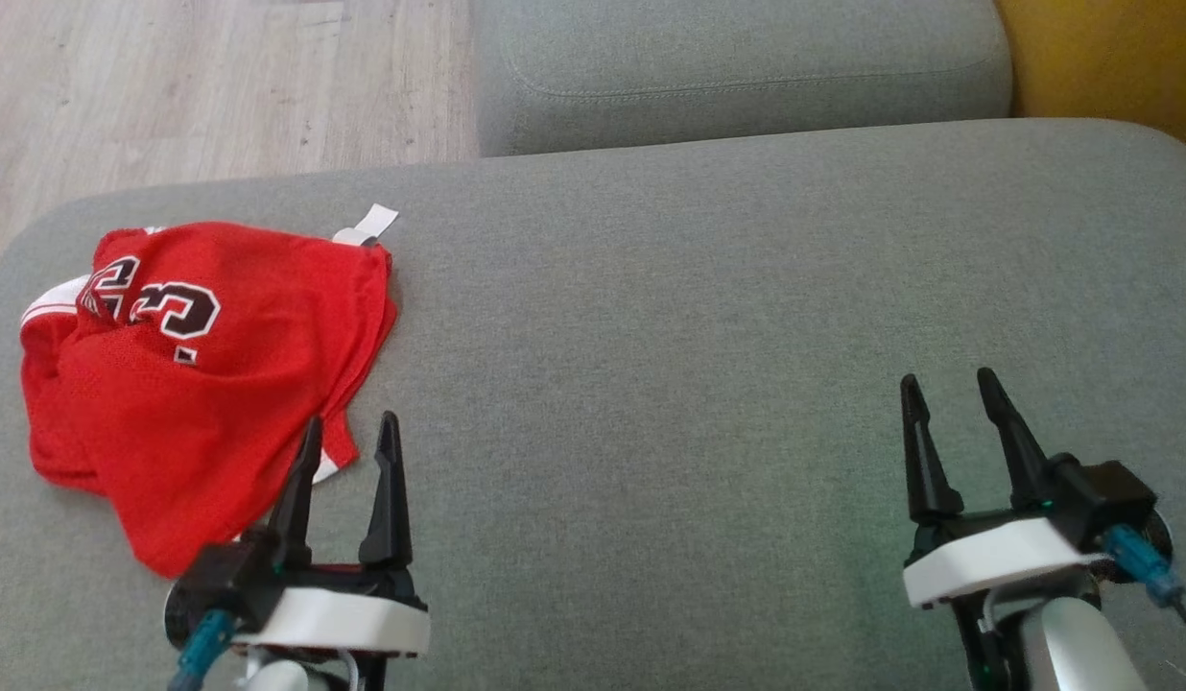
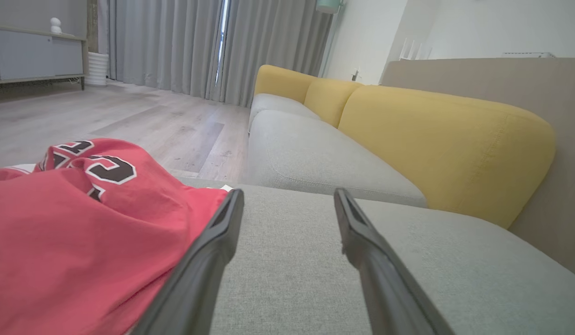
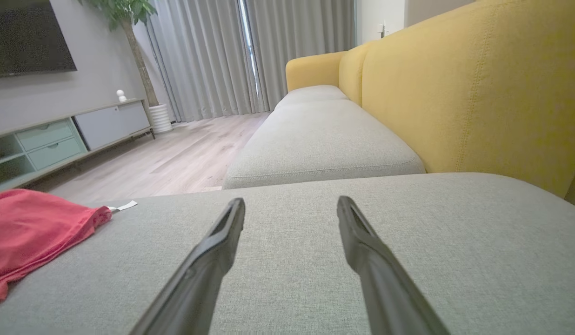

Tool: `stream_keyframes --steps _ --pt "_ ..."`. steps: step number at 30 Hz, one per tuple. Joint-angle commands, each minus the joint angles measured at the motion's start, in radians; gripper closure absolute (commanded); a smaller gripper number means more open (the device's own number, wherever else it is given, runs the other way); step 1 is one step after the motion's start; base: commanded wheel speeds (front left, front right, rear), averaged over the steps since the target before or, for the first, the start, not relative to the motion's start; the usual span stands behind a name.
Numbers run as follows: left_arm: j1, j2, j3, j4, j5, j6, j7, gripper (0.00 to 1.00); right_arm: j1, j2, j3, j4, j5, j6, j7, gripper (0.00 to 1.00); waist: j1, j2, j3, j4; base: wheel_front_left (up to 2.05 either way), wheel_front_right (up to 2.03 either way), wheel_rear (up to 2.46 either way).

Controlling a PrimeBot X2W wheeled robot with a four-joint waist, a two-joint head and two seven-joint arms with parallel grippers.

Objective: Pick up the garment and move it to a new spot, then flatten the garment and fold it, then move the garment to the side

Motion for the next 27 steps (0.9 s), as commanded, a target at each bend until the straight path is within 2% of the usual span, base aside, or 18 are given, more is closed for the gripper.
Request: stream_keyframes --steps 1,13,18,25,27 --pt "-0.048 0.012 0.013 -0.027 0.041 0.007 -0.017 0.00 -0.052 -0.008 0.027 -0.031 -0.043 -0.001 -0.019 0.00 -0.0001 0.0000 0.001 0.000 0.00 0.00 0.00" --pt "-0.069 0.020 -0.019 -0.021 0.188 0.025 -0.053 0.00 -0.063 -0.009 0.058 -0.050 -0.208 -0.001 -0.055 0.00 -0.0001 0.0000 0.006 -0.010 0.00 0.00 0.00" --pt "-0.077 0.045 -0.069 -0.013 0.293 0.032 -0.068 0.00 -0.063 -0.009 0.075 -0.057 -0.258 -0.001 -0.069 0.00 -0.0001 0.0000 0.003 -0.010 0.00 0.00 0.00" --pt "-0.068 0.028 -0.059 -0.028 0.272 0.040 -0.083 0.00 -0.061 -0.010 0.098 -0.055 -0.178 -0.001 -0.085 0.00 -0.0001 0.0000 0.000 -0.007 0.00 0.00 0.00" --pt "-0.063 0.022 -0.041 -0.033 0.237 0.033 -0.083 0.00 -0.056 -0.010 0.094 -0.051 -0.107 -0.001 -0.085 0.00 -0.0001 0.0000 -0.002 -0.006 0.00 0.00 0.00"
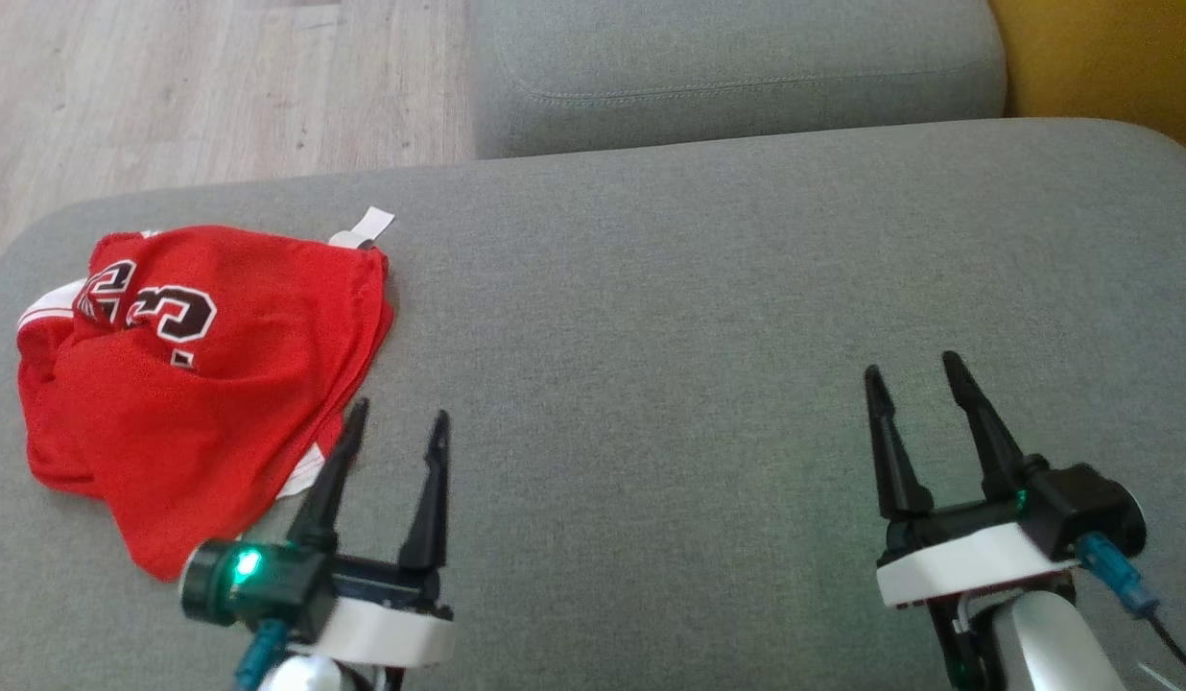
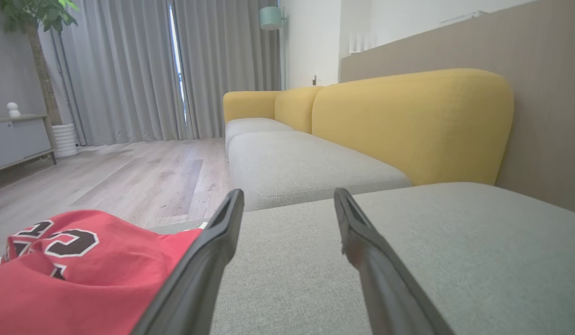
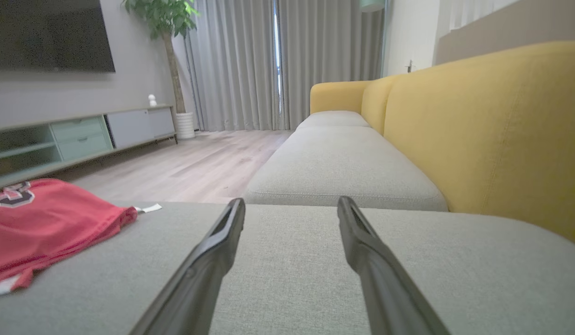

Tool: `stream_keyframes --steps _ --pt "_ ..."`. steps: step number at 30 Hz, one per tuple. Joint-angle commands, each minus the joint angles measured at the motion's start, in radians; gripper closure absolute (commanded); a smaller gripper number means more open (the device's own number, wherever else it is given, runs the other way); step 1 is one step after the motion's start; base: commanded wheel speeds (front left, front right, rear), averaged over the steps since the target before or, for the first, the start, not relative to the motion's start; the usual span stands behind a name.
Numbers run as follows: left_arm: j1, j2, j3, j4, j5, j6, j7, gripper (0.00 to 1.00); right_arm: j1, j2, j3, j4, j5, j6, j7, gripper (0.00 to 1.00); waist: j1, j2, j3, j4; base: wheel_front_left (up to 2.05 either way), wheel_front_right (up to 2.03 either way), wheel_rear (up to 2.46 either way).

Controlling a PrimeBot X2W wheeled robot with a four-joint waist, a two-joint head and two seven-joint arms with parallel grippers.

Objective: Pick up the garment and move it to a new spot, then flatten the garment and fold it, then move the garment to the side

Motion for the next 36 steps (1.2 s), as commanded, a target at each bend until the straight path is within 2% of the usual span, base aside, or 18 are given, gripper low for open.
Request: stream_keyframes --steps 1,8,24,36 --pt "-0.038 -0.004 0.046 -0.036 -0.013 -0.004 -0.010 0.00 -0.045 -0.007 0.023 -0.028 0.025 -0.001 -0.011 0.00 0.0000 0.0000 -0.001 0.000 0.00 0.00 0.00" --pt "-0.013 -0.018 0.082 0.010 -0.099 -0.042 -0.010 0.00 -0.039 -0.007 0.011 0.003 0.131 -0.001 -0.011 0.00 0.0000 0.0000 -0.011 -0.002 0.00 0.00 0.00" --pt "-0.020 -0.021 0.085 0.044 -0.103 -0.058 -0.010 0.00 -0.036 -0.007 0.018 0.029 0.139 -0.001 -0.011 0.00 0.0000 0.0000 -0.015 0.002 0.00 0.00 0.00" --pt "-0.011 -0.021 0.104 0.046 -0.089 -0.041 -0.010 0.00 -0.026 -0.007 0.064 0.031 0.146 -0.001 -0.011 0.00 0.0000 0.0000 -0.023 0.102 0.00 0.00 0.00"
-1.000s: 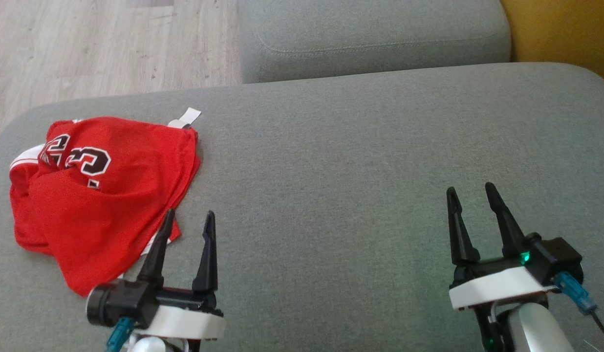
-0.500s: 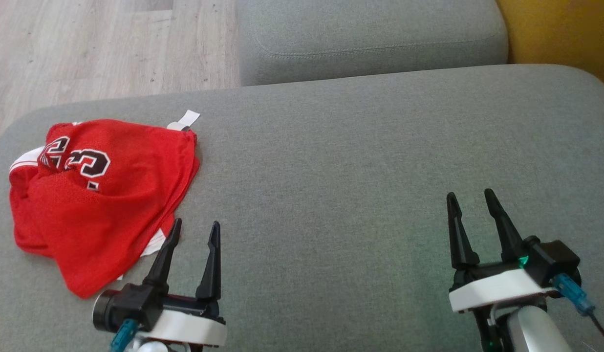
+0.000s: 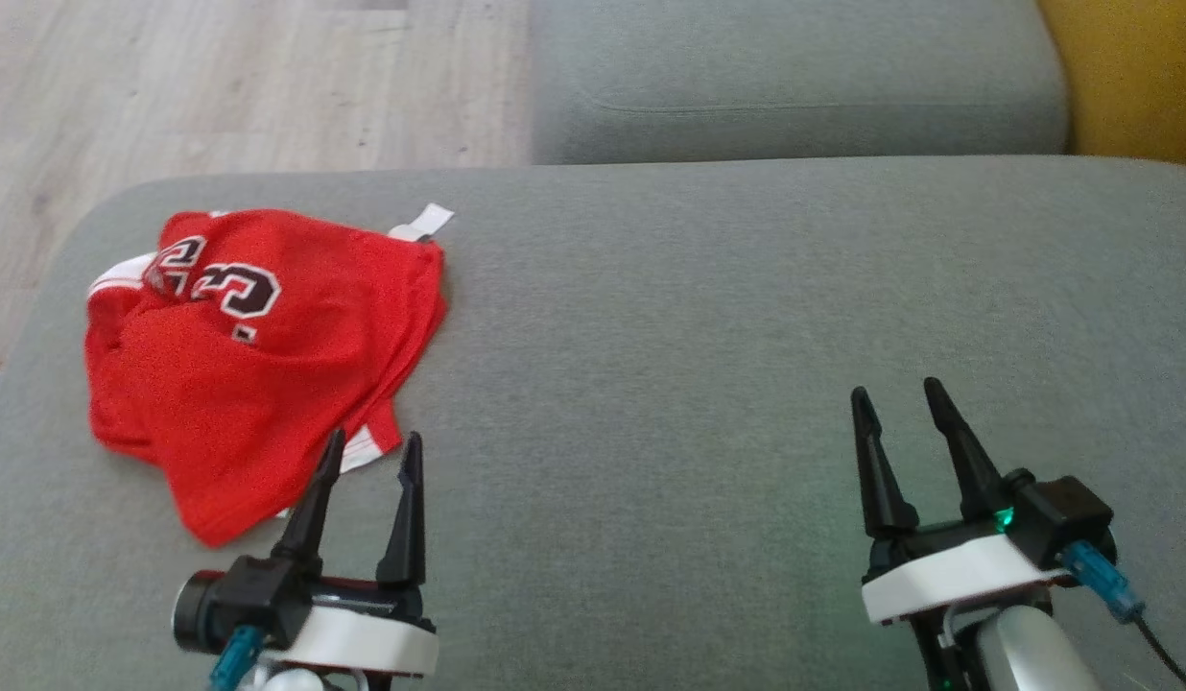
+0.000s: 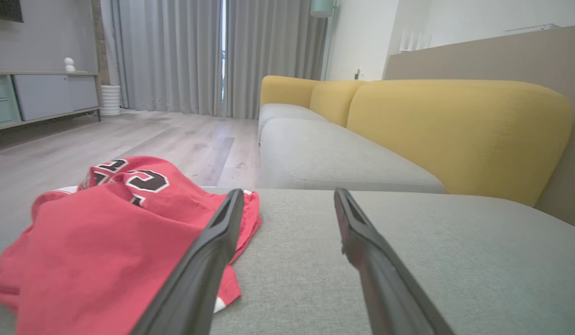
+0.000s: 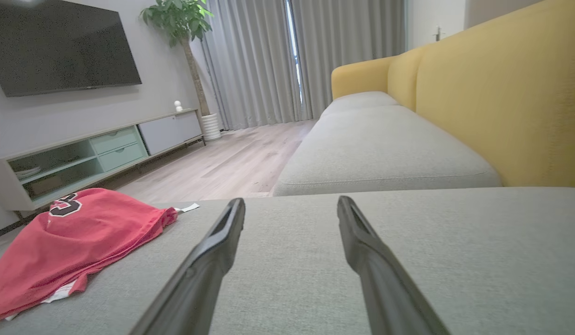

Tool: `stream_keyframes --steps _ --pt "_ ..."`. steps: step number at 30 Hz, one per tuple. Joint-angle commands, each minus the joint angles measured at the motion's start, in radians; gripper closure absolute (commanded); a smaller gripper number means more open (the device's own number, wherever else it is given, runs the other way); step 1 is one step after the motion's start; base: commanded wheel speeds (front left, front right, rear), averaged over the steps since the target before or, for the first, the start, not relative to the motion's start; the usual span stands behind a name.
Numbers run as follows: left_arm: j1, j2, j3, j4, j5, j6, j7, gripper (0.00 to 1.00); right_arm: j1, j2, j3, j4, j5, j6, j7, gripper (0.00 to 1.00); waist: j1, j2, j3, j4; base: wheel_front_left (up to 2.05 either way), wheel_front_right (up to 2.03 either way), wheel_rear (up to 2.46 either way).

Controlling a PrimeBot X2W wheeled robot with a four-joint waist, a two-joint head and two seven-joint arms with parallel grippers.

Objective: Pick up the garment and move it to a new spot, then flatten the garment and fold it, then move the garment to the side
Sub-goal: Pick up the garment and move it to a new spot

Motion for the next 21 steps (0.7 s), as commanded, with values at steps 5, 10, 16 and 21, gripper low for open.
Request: stream_keyframes --steps 5,10,16,21 --pt "-0.021 -0.002 0.057 -0.033 0.012 0.012 -0.010 0.00 -0.029 -0.007 0.050 -0.028 0.013 -0.001 -0.011 0.00 0.0000 0.0000 -0.005 0.072 0.00 0.00 0.00" --pt "-0.014 -0.002 0.088 -0.034 0.020 0.014 -0.010 0.00 -0.024 -0.007 0.078 -0.026 0.023 -0.001 -0.011 0.00 0.0000 0.0000 -0.013 0.127 0.00 0.00 0.00" --pt "0.003 -0.002 0.109 -0.042 0.027 0.016 -0.010 0.00 -0.016 -0.007 0.115 -0.024 0.035 -0.001 -0.011 0.00 0.0000 0.0000 -0.031 0.180 0.00 0.00 0.00" --pt "0.012 -0.002 0.113 -0.047 0.031 0.015 -0.010 0.00 -0.011 -0.007 0.135 -0.025 0.044 -0.001 -0.011 0.00 0.0000 0.0000 -0.040 0.212 0.00 0.00 0.00"
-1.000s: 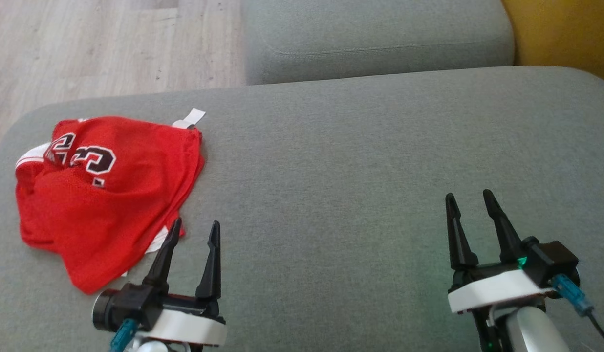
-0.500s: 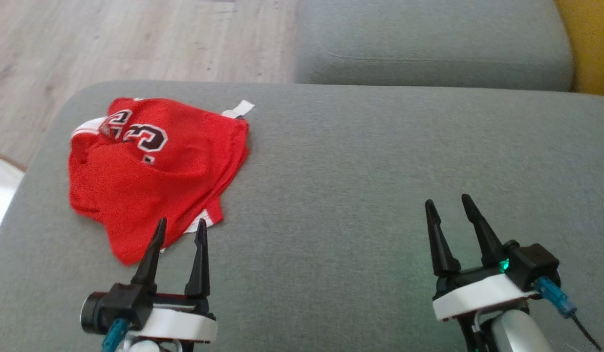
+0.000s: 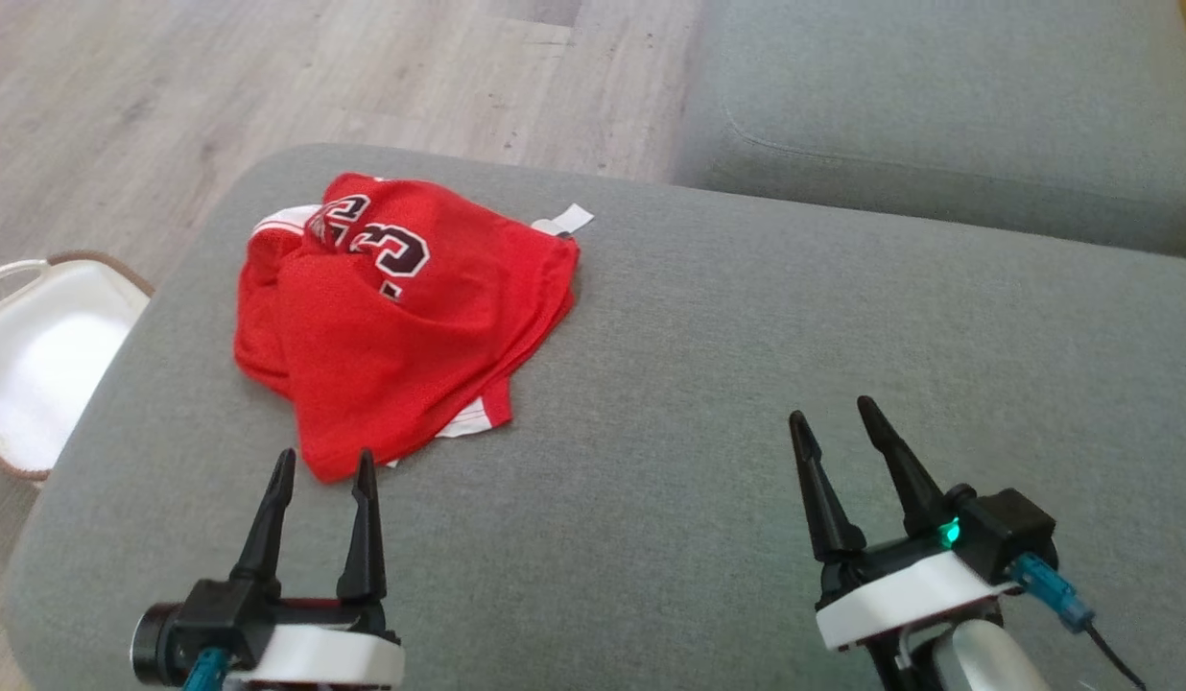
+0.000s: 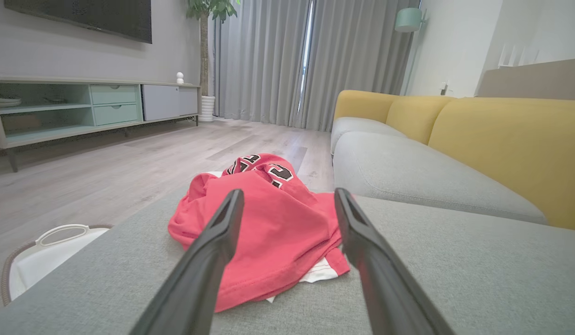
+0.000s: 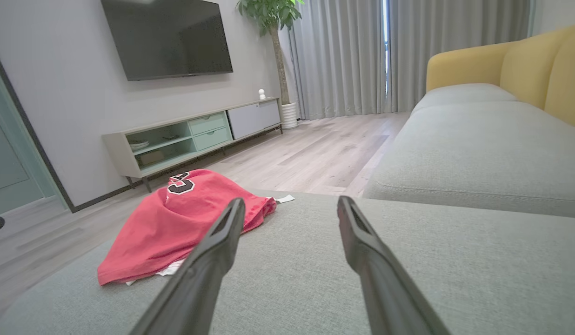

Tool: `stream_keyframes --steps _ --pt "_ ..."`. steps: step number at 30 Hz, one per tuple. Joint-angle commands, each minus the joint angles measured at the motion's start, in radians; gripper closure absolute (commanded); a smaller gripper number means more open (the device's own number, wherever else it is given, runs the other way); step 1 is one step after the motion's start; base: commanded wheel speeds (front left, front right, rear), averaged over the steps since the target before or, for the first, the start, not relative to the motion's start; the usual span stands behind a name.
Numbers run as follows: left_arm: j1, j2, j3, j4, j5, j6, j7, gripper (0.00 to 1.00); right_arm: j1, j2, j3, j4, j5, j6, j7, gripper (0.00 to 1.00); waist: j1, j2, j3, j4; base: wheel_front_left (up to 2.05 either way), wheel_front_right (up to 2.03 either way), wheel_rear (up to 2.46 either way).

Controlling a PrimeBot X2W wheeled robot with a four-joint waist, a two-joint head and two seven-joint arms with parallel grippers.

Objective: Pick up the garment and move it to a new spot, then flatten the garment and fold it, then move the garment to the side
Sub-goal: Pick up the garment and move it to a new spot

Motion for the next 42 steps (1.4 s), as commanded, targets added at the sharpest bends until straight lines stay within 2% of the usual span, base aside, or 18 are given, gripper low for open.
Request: stream_keyframes --steps 1,14,20,24,25,31,37,42 --pt "-0.029 -0.001 0.031 -0.036 0.011 0.002 -0.010 0.00 -0.017 -0.007 0.023 -0.028 0.010 -0.001 -0.011 0.00 0.0000 0.0000 -0.006 0.011 0.00 0.00 0.00" --pt "-0.019 -0.001 0.043 -0.048 0.014 0.006 -0.010 0.00 -0.018 -0.007 0.037 -0.025 0.017 -0.001 -0.011 0.00 0.0000 0.0000 -0.004 0.015 0.00 0.00 0.00" --pt "-0.069 0.012 0.068 -0.052 0.026 -0.002 -0.010 0.00 -0.033 -0.007 0.025 -0.036 0.004 -0.001 -0.011 0.00 0.0000 0.0000 0.044 -0.005 0.00 0.00 0.00" --pt "-0.173 0.071 0.084 -0.030 0.036 -0.017 -0.010 0.00 -0.059 -0.007 0.007 -0.050 -0.015 -0.001 -0.011 0.00 0.0000 0.0000 0.104 -0.024 0.00 0.00 0.00" --pt "-0.173 0.071 0.084 -0.030 0.036 -0.017 -0.010 0.00 -0.059 -0.007 0.007 -0.050 -0.015 -0.001 -0.011 0.00 0.0000 0.0000 0.104 -0.024 0.00 0.00 0.00" --pt "-0.448 0.216 0.039 0.084 0.037 -0.043 0.082 0.00 -0.106 -0.007 -0.029 -0.071 -0.050 -0.001 -0.011 0.00 0.0000 0.0000 0.212 -0.058 0.00 0.00 0.00" --pt "-0.698 0.358 -0.125 0.269 -0.053 -0.048 0.267 0.00 -0.153 -0.007 -0.055 -0.085 -0.065 -0.001 -0.011 0.00 0.0000 0.0000 0.299 -0.102 0.00 0.00 0.00" --pt "-0.835 0.439 -0.274 0.455 -0.187 -0.048 0.417 0.00 -0.179 -0.007 -0.072 -0.090 -0.068 -0.001 -0.011 0.00 0.0000 0.0000 0.343 -0.142 0.00 0.00 0.00"
